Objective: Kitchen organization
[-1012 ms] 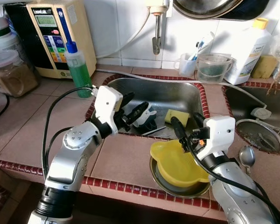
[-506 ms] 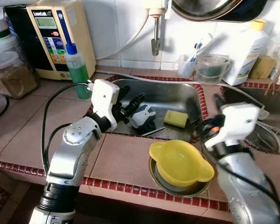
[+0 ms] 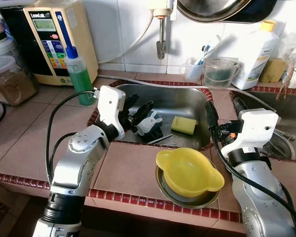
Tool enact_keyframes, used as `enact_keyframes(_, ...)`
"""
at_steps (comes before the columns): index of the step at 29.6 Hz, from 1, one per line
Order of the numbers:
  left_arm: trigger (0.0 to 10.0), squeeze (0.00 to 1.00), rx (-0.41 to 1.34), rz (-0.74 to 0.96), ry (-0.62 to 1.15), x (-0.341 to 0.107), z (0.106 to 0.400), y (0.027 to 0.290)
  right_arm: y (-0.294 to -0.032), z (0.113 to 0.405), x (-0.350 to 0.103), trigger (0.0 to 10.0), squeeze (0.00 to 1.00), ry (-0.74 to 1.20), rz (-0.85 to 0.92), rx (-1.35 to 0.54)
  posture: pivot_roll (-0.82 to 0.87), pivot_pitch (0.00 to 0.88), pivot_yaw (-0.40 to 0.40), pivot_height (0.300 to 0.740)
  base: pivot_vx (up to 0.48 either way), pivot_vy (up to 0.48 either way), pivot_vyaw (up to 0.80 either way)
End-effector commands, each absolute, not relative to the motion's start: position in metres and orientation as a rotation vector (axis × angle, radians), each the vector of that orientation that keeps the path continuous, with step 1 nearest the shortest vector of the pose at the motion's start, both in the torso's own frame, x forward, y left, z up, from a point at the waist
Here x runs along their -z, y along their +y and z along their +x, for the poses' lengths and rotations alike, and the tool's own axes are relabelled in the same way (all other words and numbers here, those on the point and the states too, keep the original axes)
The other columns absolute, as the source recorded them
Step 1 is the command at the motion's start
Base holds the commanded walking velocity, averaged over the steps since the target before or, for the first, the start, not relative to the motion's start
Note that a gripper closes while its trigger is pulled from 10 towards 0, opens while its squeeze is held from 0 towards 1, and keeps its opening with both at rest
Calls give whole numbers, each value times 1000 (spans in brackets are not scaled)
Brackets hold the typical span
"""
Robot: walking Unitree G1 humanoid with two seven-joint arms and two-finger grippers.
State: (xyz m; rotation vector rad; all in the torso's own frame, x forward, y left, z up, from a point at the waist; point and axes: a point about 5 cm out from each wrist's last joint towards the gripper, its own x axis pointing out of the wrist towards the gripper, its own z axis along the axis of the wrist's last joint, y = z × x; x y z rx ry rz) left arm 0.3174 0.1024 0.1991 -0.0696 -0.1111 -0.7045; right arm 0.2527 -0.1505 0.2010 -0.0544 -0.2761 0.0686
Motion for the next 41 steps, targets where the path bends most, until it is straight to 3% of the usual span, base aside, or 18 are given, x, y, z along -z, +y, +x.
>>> enact_keyframes(1, 10000, 0, 693, -60, -112, -204, 320, 106, -151, 253, -201, 10000, 0, -288, -56, -70, -188, 0, 47, 703, 0, 0, 0)
enact_keyframes(17, 10000, 0, 708, -69, -83, -203, 319, 103, -152, 252, -199, 10000, 0, -282, -59, -70, -195, 3, 47, 703, -208, 0, 0)
enact_keyframes(41, 10000, 0, 751, 9, -128, -207, 319, 106, -154, 251, -197, 10000, 0, -267, -62, -74, -194, 14, 47, 703, 0, 0, 0)
